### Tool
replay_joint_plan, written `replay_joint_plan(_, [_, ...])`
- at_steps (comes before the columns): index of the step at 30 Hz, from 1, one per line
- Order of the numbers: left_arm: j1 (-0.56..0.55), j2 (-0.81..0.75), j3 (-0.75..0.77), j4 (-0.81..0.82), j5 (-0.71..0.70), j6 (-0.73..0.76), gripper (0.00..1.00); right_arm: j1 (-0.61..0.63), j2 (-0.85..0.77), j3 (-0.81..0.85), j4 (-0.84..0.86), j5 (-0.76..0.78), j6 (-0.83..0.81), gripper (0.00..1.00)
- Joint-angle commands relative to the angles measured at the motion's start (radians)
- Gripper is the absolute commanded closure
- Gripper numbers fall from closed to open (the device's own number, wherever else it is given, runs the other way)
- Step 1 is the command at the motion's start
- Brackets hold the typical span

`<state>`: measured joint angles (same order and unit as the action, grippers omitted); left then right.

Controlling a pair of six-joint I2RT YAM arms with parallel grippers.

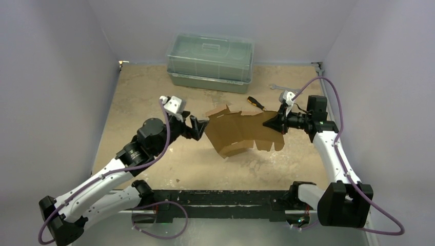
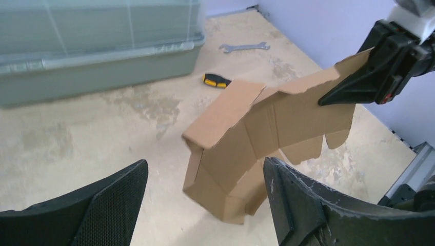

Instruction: Fold the paper box

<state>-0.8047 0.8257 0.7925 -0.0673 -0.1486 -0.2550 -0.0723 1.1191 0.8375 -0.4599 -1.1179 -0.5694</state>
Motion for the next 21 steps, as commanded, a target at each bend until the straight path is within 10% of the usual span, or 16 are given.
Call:
replay_joint_plan(1, [0.013,-0.091,-0.155,0.011,-0.067,-0.201,0.17,-0.003,-0.004,0.031,-0.01,-0.006,-0.02,1.0])
replay_joint_plan(21, [0.159,0.027,-0.297,0.244,0.104,-0.354,0.22,-0.005,0.002,0.028,-0.016,0.006,-0.02,1.0])
